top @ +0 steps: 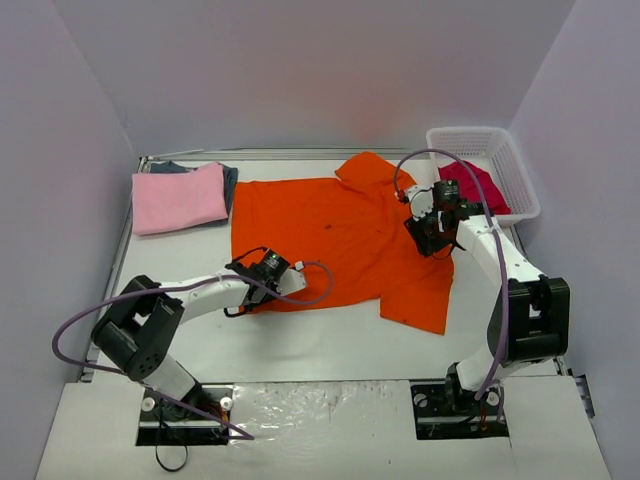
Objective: Fold and stack the t-shirts
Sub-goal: Flatten out the tshirt, then grap the side of the flattened tshirt closest away from the robot with both arms
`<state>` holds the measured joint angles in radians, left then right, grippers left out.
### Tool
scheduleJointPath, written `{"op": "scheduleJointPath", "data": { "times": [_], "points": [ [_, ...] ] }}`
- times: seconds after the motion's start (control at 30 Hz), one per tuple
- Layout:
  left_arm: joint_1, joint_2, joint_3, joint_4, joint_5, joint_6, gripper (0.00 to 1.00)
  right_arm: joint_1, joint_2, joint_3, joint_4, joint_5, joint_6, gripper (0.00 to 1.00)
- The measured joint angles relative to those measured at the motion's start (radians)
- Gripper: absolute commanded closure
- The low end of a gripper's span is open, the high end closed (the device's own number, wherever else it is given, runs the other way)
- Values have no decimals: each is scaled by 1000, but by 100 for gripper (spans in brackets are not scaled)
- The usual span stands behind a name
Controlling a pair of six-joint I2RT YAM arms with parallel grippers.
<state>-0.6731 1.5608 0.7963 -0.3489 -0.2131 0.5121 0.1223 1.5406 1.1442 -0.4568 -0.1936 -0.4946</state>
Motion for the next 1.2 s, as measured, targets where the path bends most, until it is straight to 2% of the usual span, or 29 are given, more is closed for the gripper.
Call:
{"op": "scheduleJointPath", "data": {
  "times": [0.13, 0.47, 0.83, 1.2],
  "points": [
    [0, -49, -3, -38, 39, -12, 89, -9, 7, -4, 1, -6, 5, 64],
    [-3, -303, 9, -198, 87, -29, 80, -12, 14, -8, 3, -10, 15, 63],
    [-8, -310, -80, -211, 111, -23, 71, -14, 29, -17, 6, -18, 23, 60],
    [-21, -273, -125, -160, 111, -12, 68, -19, 49, -38, 12, -19, 23, 58]
  ]
}}
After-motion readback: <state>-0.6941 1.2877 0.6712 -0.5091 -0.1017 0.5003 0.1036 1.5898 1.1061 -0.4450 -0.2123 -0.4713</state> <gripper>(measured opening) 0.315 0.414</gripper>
